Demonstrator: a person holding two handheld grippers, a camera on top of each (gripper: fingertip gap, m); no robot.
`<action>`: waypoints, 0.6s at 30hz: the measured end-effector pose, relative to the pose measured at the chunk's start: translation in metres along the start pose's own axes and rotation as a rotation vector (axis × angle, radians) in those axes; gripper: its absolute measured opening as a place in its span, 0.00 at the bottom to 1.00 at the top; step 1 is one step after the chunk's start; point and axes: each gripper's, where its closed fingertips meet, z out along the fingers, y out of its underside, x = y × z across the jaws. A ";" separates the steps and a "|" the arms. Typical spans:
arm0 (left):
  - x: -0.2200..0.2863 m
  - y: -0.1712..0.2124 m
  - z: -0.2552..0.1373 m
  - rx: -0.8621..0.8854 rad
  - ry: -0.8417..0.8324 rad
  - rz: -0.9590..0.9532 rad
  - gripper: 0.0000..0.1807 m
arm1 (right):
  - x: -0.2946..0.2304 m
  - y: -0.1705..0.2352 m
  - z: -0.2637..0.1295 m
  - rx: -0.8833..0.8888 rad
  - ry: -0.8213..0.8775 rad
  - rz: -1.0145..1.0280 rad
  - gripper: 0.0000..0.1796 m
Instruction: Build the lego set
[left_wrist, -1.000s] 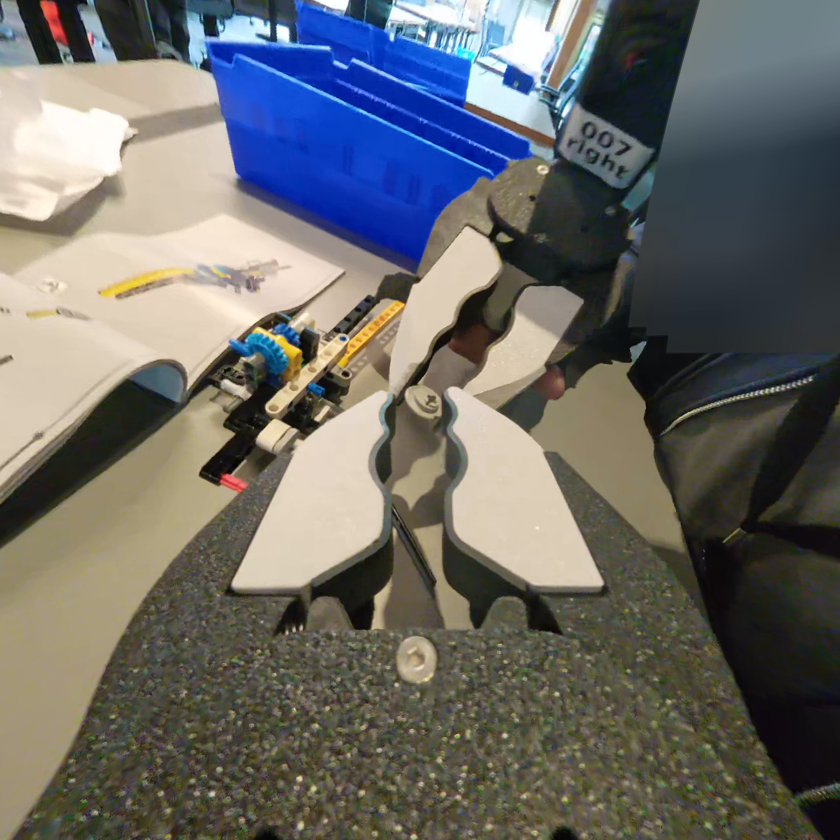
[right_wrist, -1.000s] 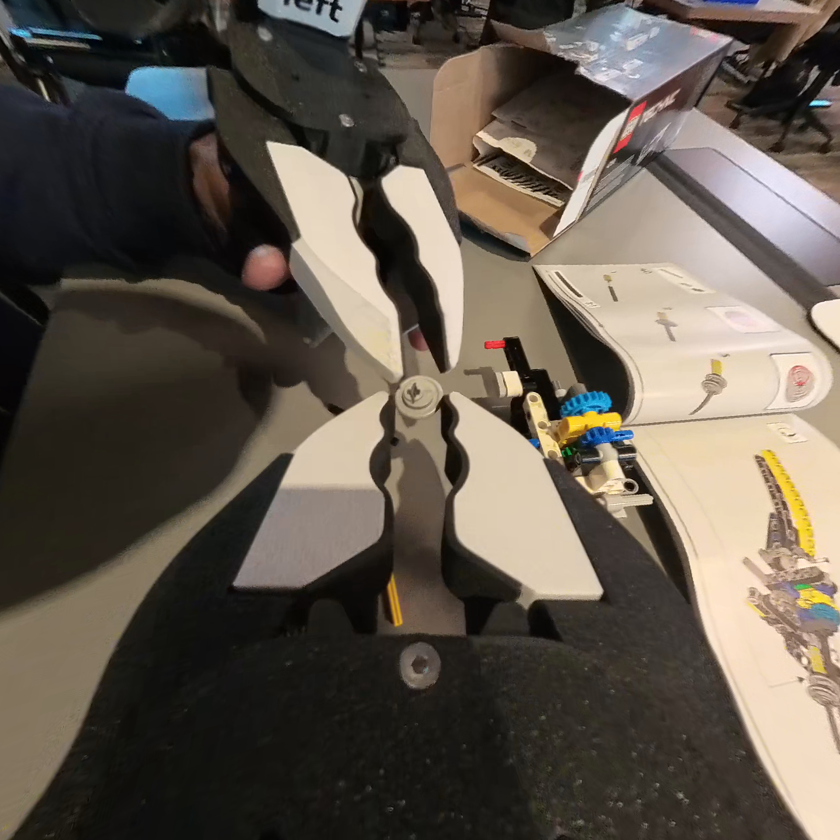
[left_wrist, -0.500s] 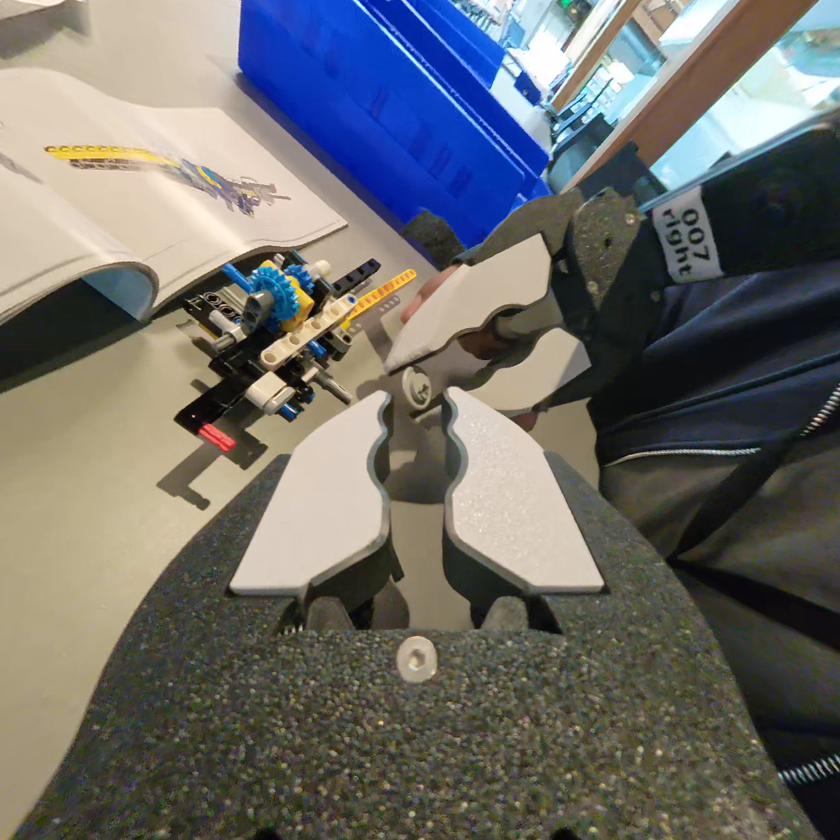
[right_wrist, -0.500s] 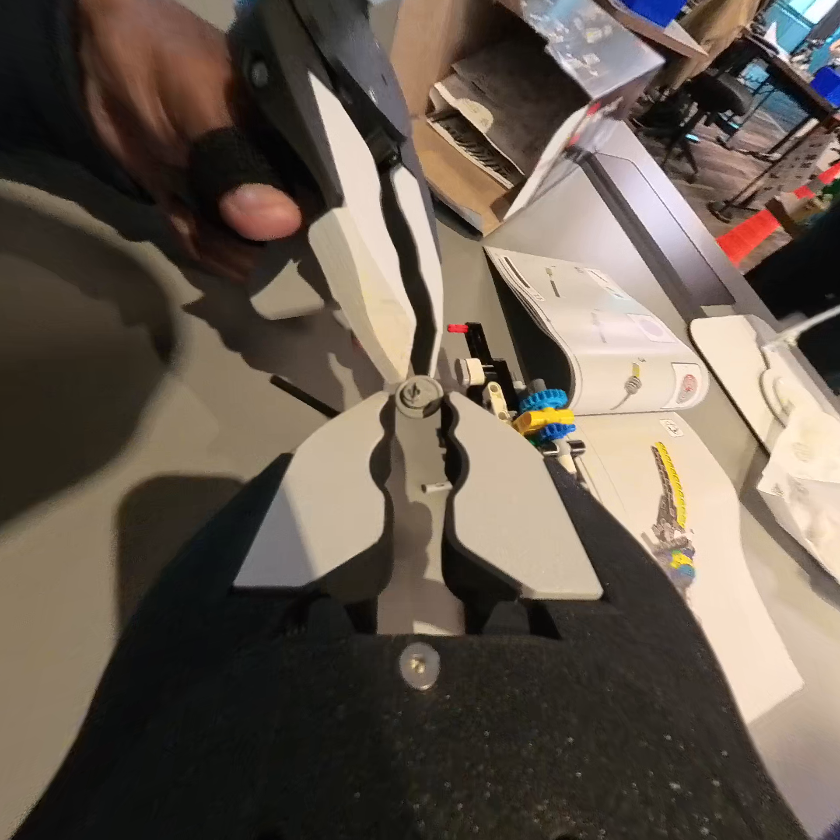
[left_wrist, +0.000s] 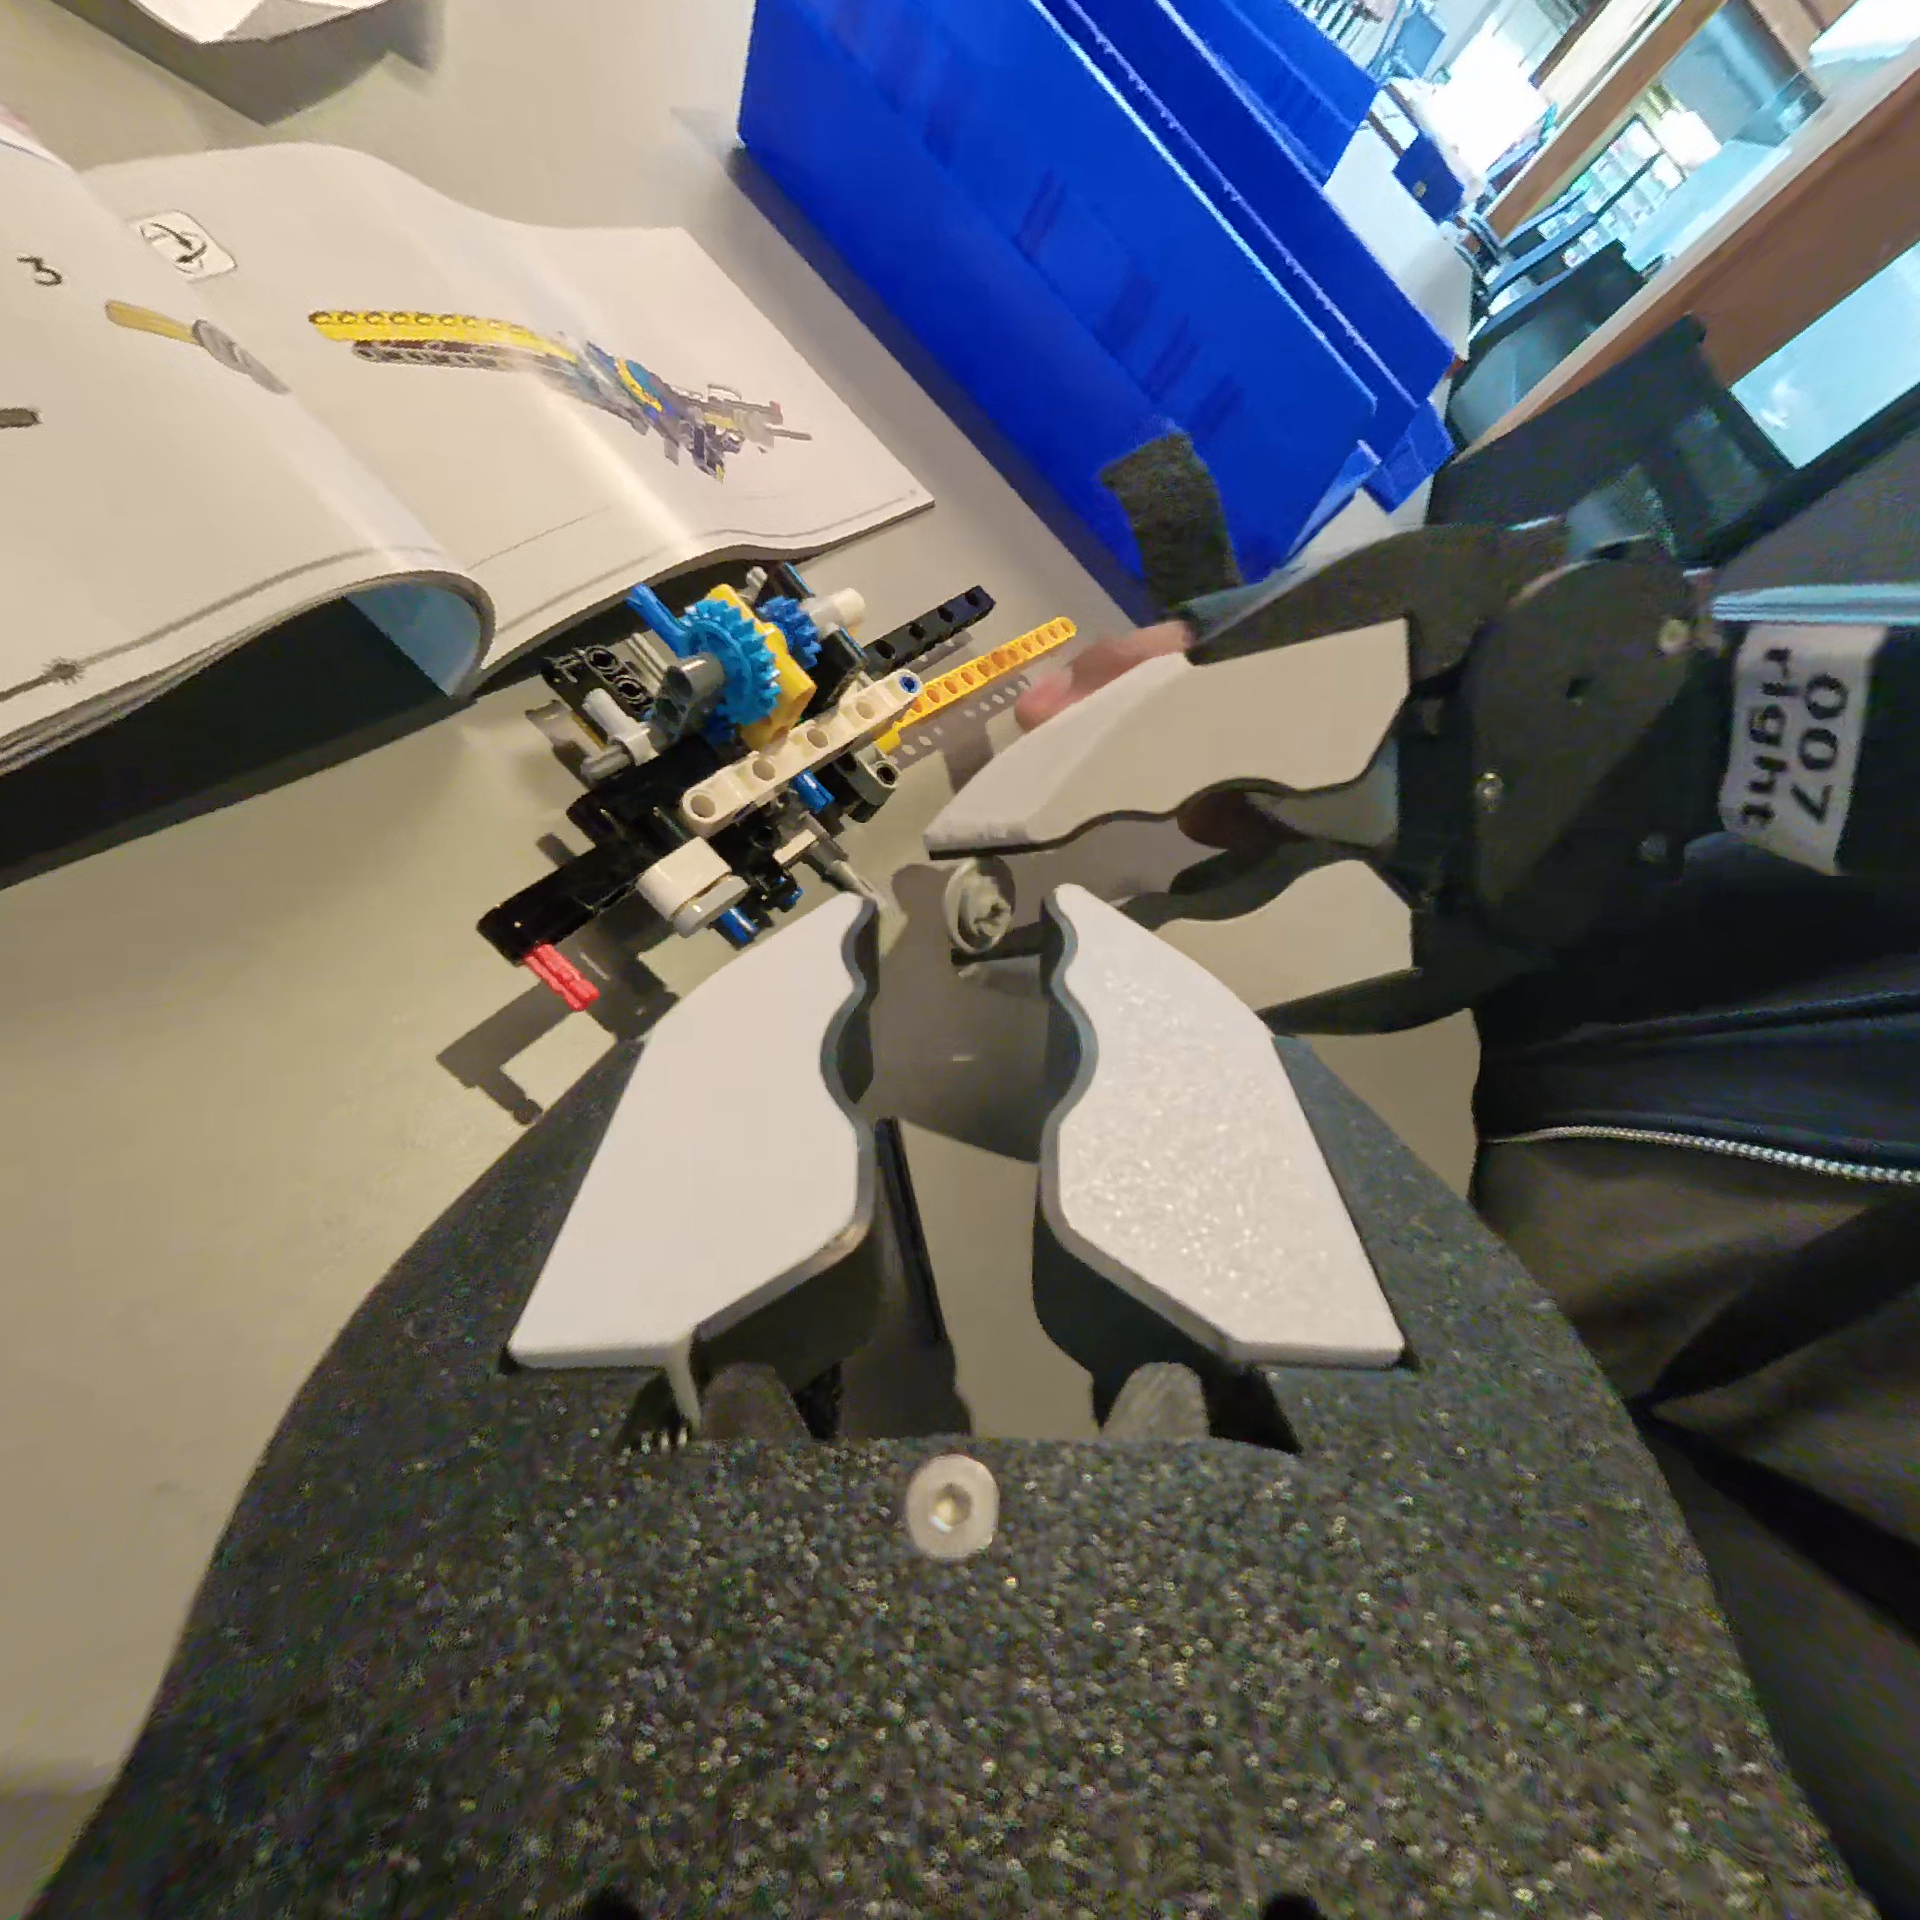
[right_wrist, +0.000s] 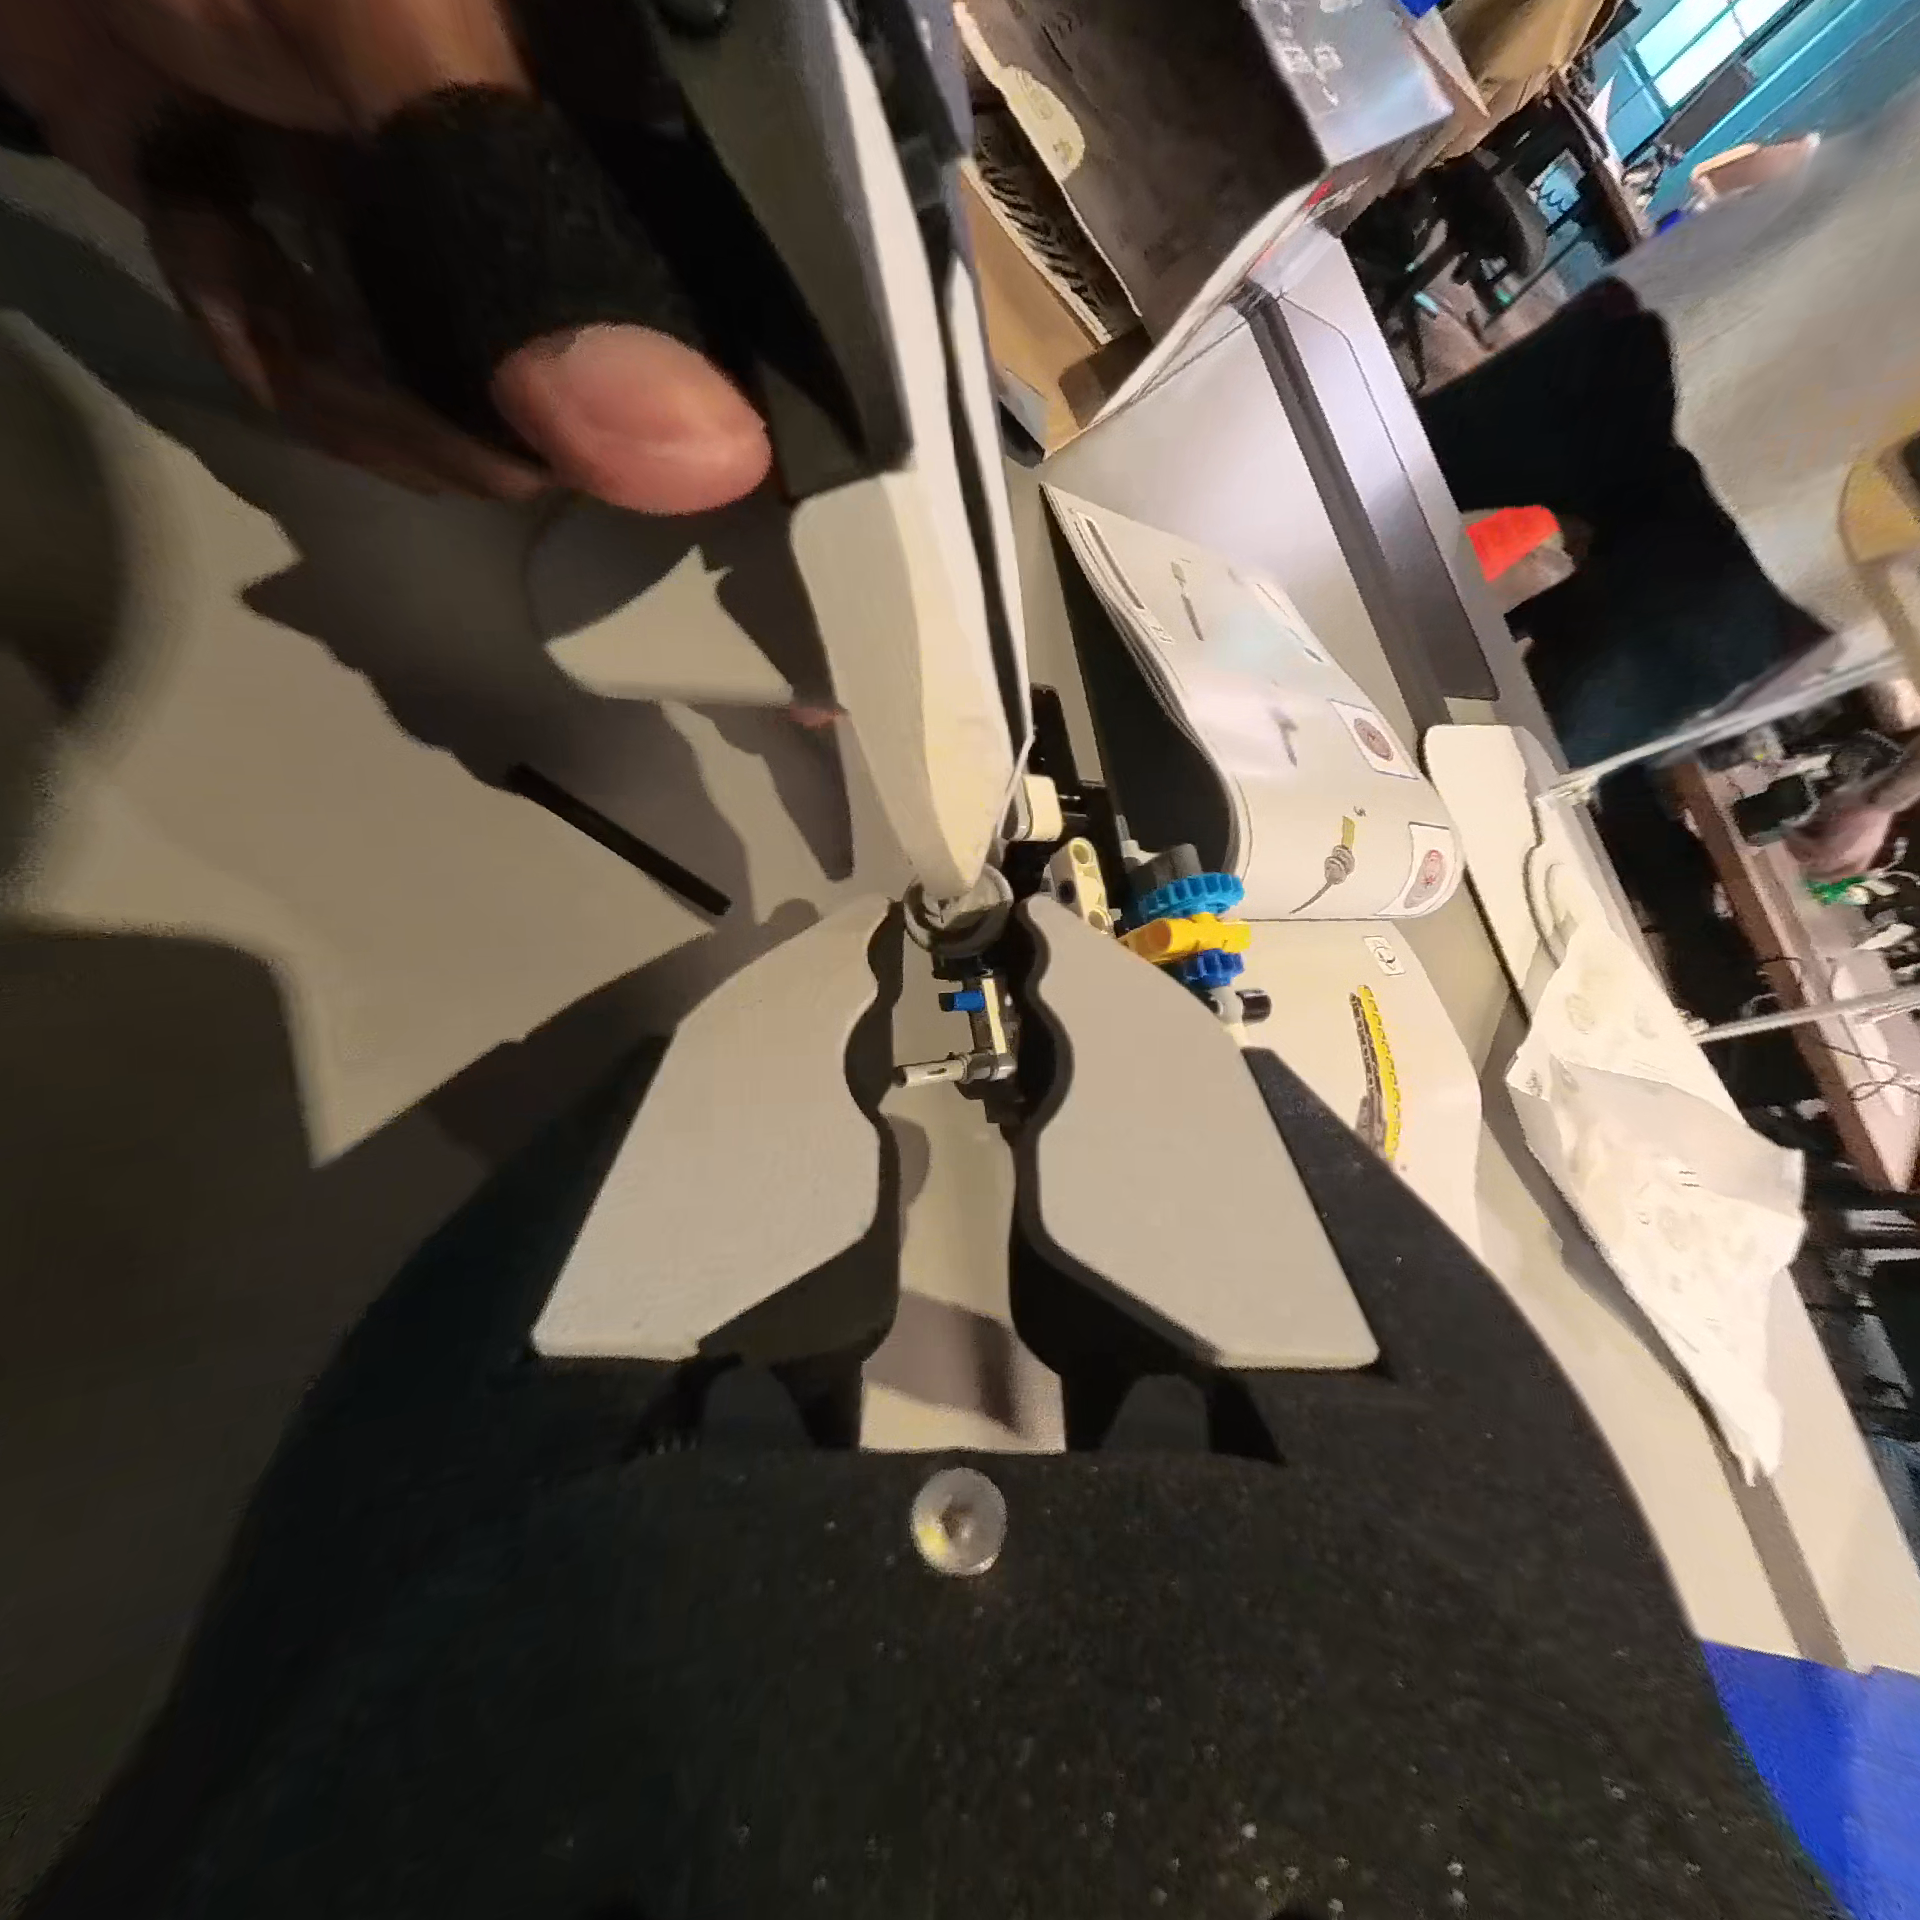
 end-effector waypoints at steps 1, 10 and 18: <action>0.000 0.000 0.001 -0.001 -0.008 -0.006 0.16 | -0.001 -0.001 0.000 -0.002 0.006 -0.013 0.10; 0.002 0.005 0.010 -0.030 -0.085 0.018 0.09 | -0.001 -0.003 0.002 -0.029 0.069 -0.103 0.10; 0.020 -0.014 -0.005 0.132 0.193 0.012 0.05 | 0.004 -0.020 -0.013 0.155 -0.048 0.090 0.12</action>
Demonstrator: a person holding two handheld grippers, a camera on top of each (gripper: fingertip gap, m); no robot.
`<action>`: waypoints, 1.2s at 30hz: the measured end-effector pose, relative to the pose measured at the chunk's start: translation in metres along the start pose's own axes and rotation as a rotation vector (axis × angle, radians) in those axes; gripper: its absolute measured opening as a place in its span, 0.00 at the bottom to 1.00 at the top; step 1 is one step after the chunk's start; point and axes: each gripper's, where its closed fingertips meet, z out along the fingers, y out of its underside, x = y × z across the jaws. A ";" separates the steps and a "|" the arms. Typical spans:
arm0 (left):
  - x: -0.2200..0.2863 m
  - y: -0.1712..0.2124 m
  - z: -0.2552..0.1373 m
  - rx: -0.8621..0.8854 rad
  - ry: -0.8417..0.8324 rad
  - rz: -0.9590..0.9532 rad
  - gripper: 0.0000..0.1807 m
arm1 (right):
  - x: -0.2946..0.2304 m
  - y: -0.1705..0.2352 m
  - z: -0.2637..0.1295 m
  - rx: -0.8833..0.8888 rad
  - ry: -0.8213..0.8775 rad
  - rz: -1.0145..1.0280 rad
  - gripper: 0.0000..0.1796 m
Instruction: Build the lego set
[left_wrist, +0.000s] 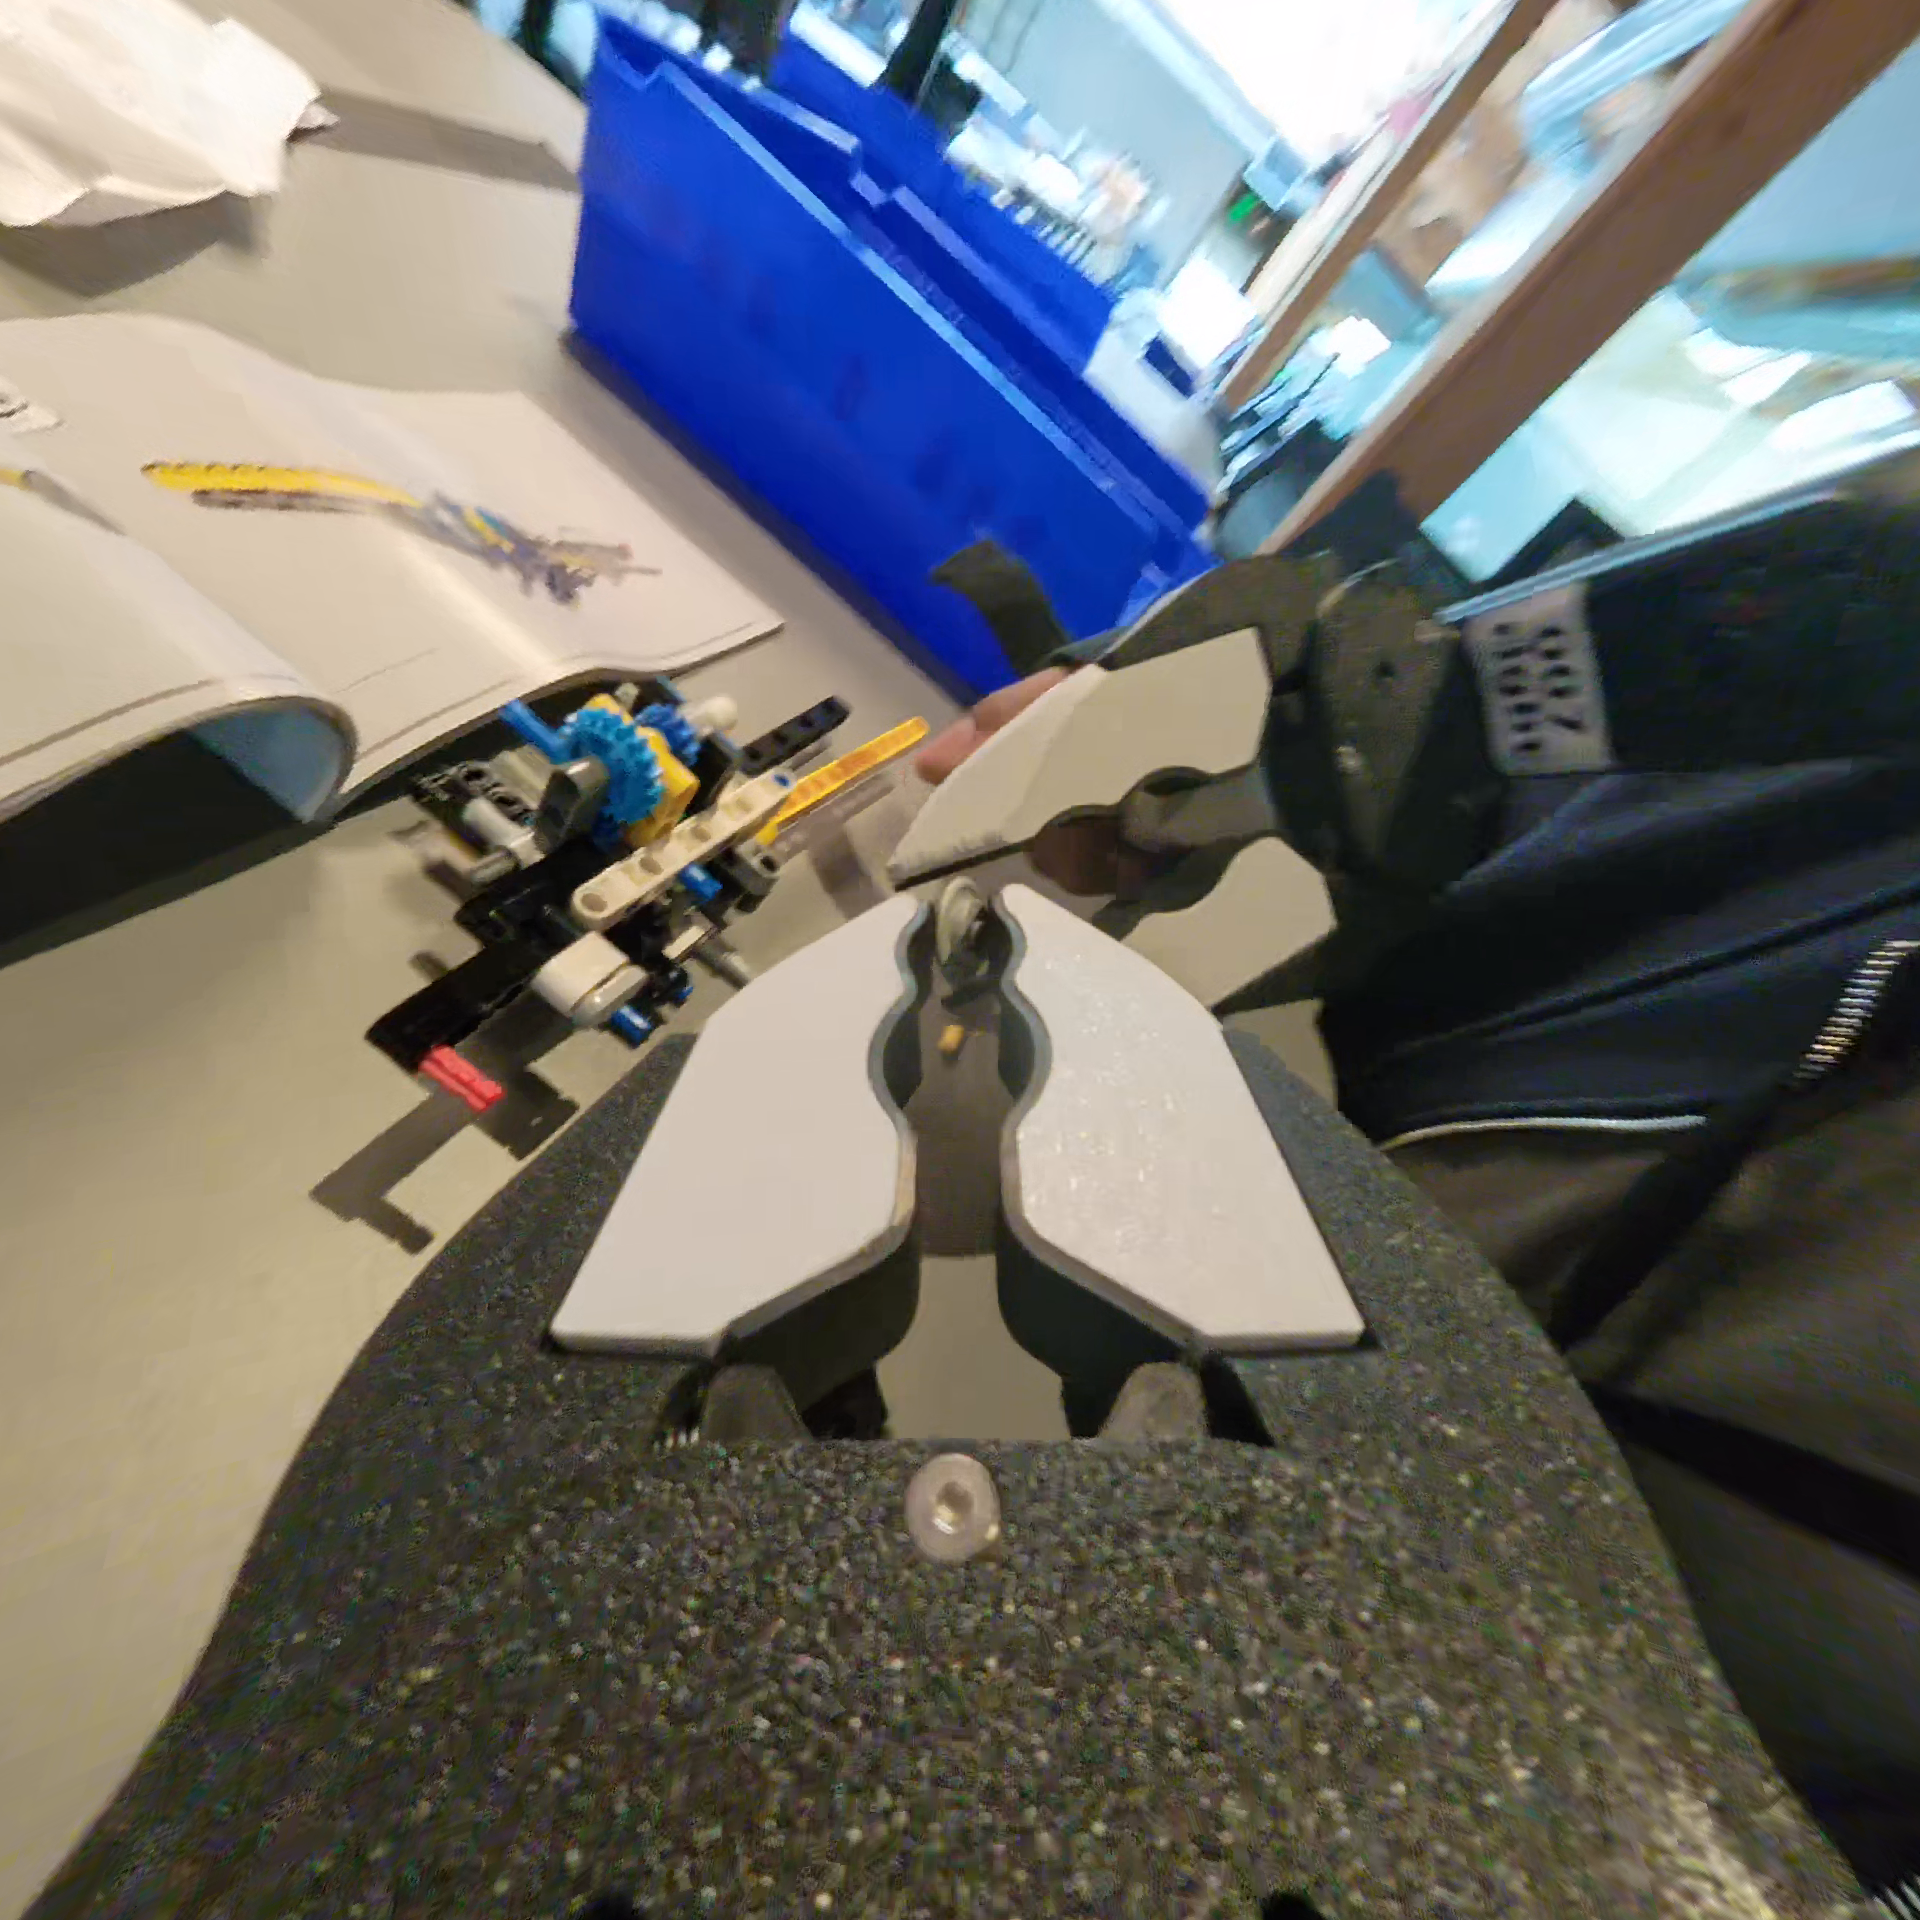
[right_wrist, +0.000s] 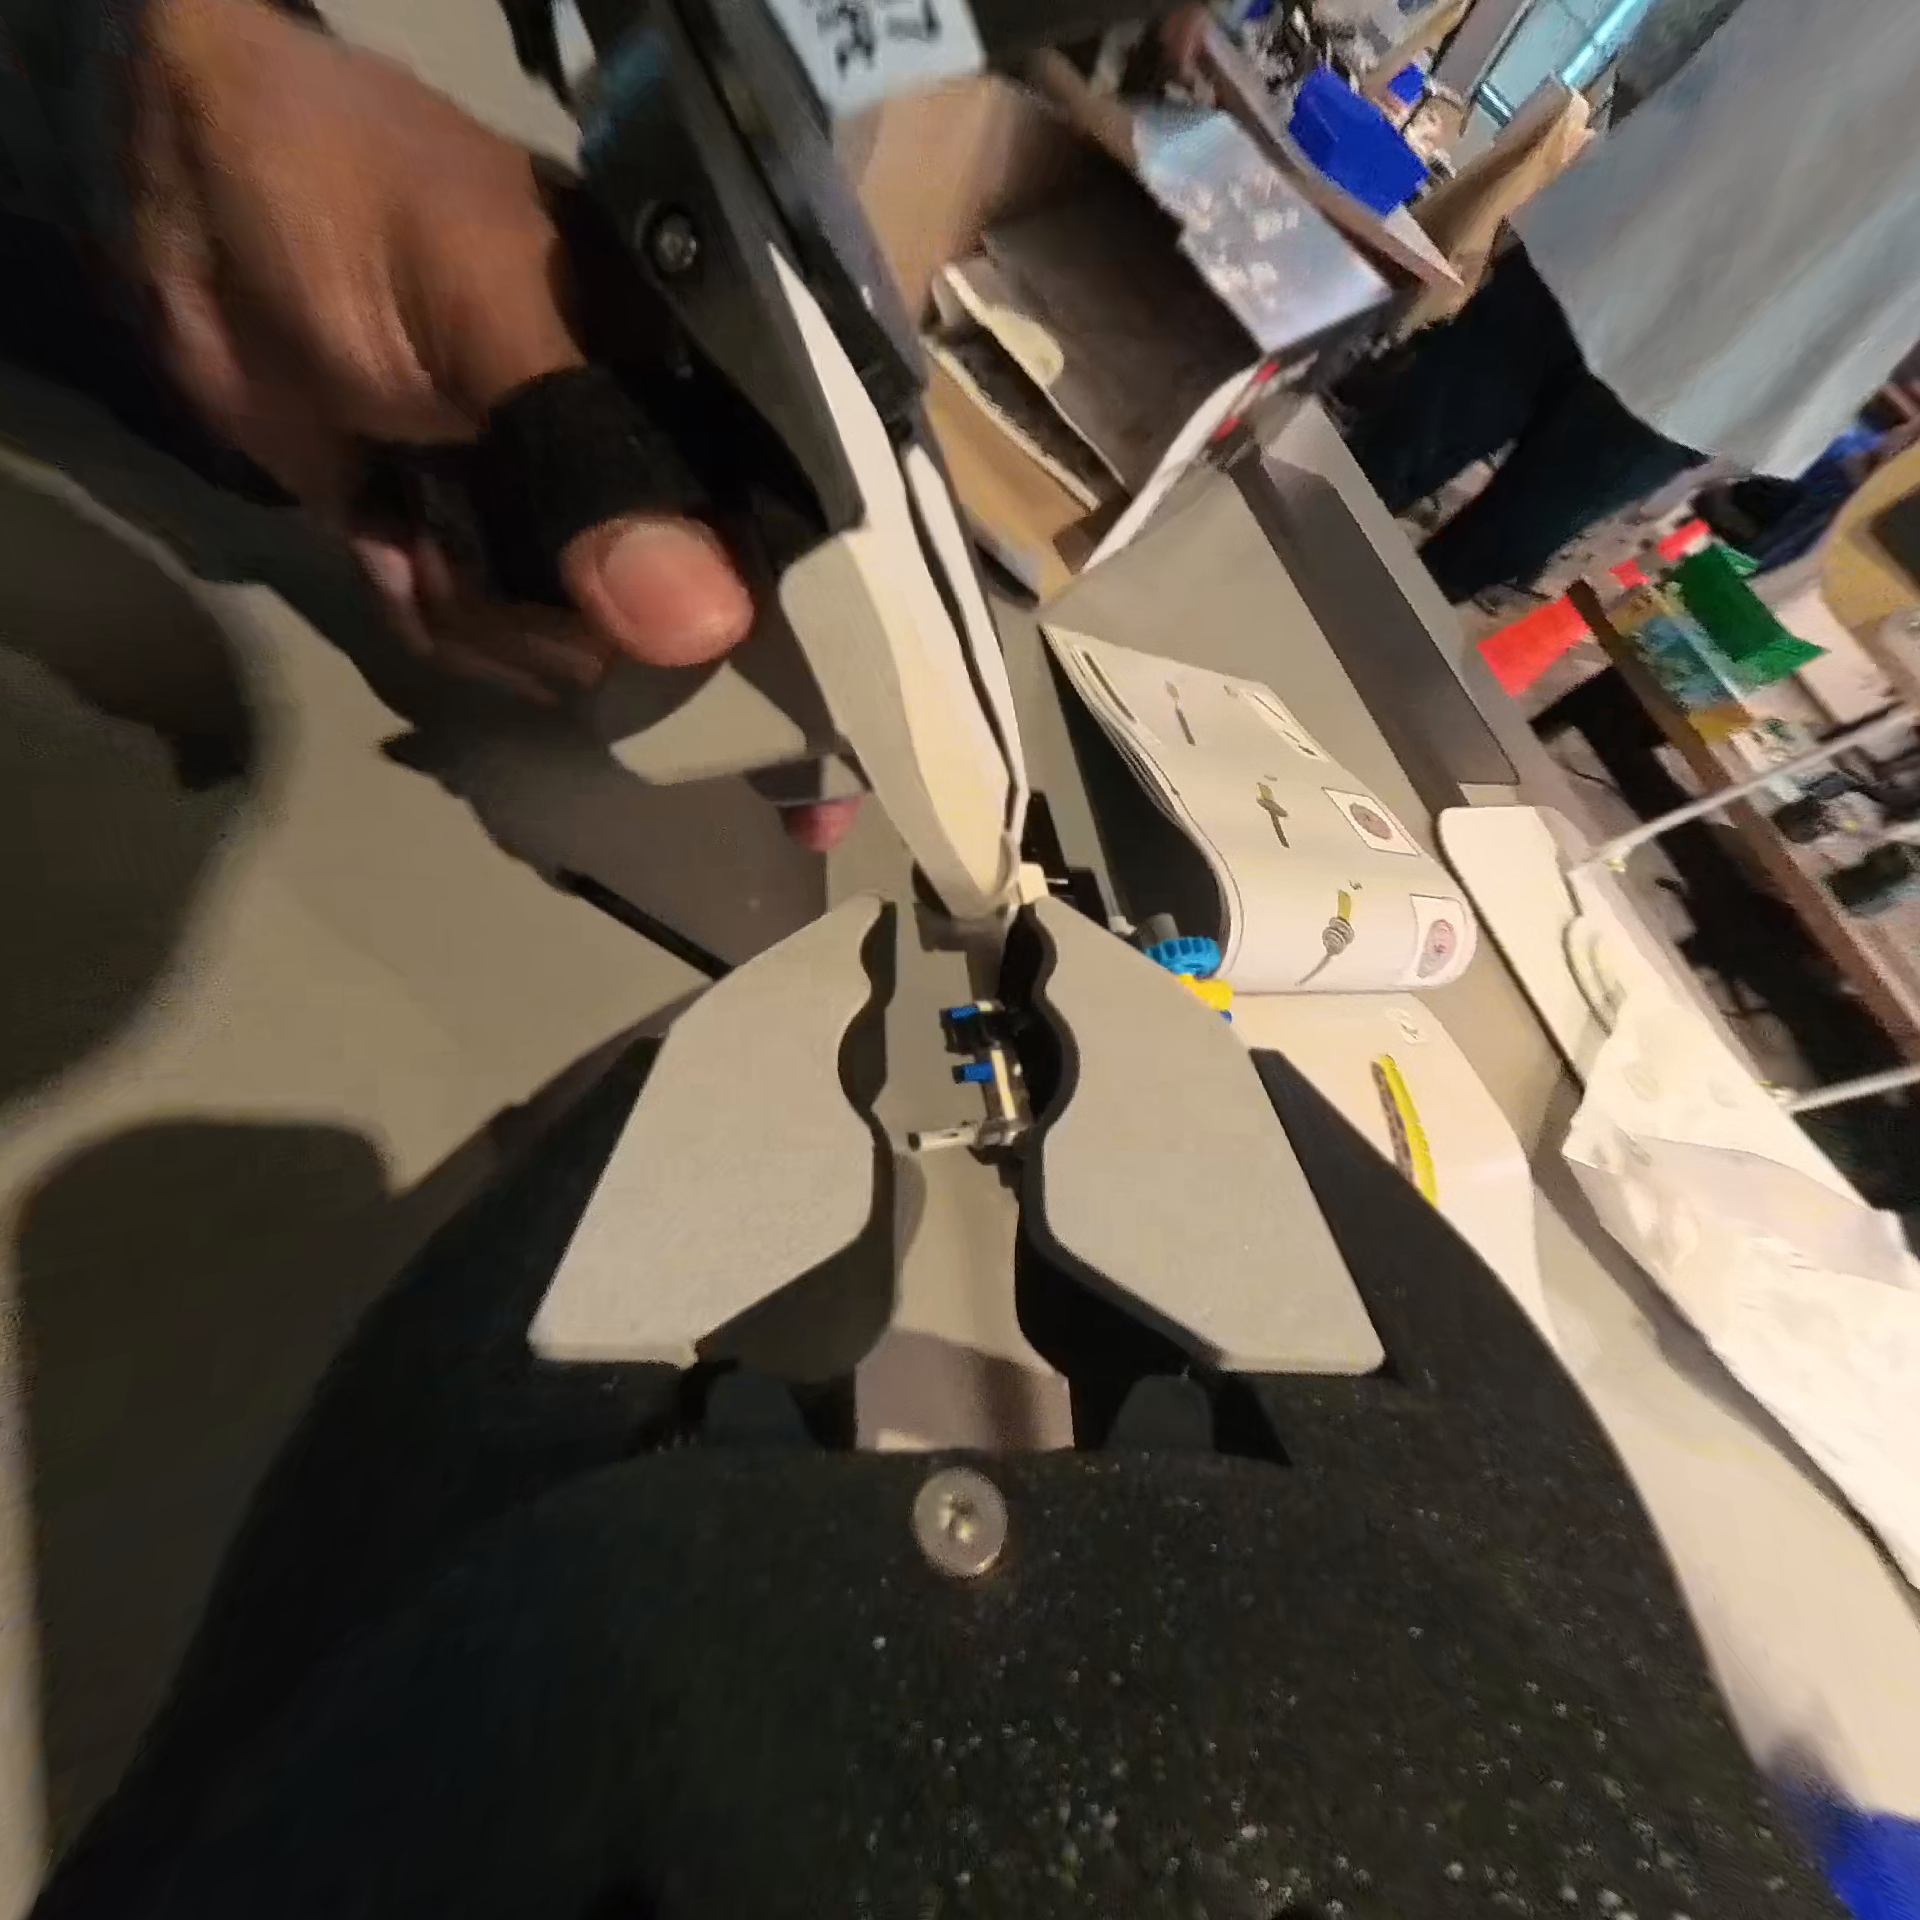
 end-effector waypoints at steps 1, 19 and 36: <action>0.004 -0.003 -0.002 0.022 0.054 -0.017 0.05 | 0.001 -0.003 -0.003 0.032 -0.020 0.024 0.12; 0.049 -0.018 -0.008 0.135 0.539 -0.293 0.05 | -0.002 -0.039 -0.029 0.394 -0.075 -0.012 0.11; 0.037 -0.015 0.000 0.117 0.392 -0.248 0.14 | 0.002 -0.036 -0.027 0.350 -0.038 -0.032 0.11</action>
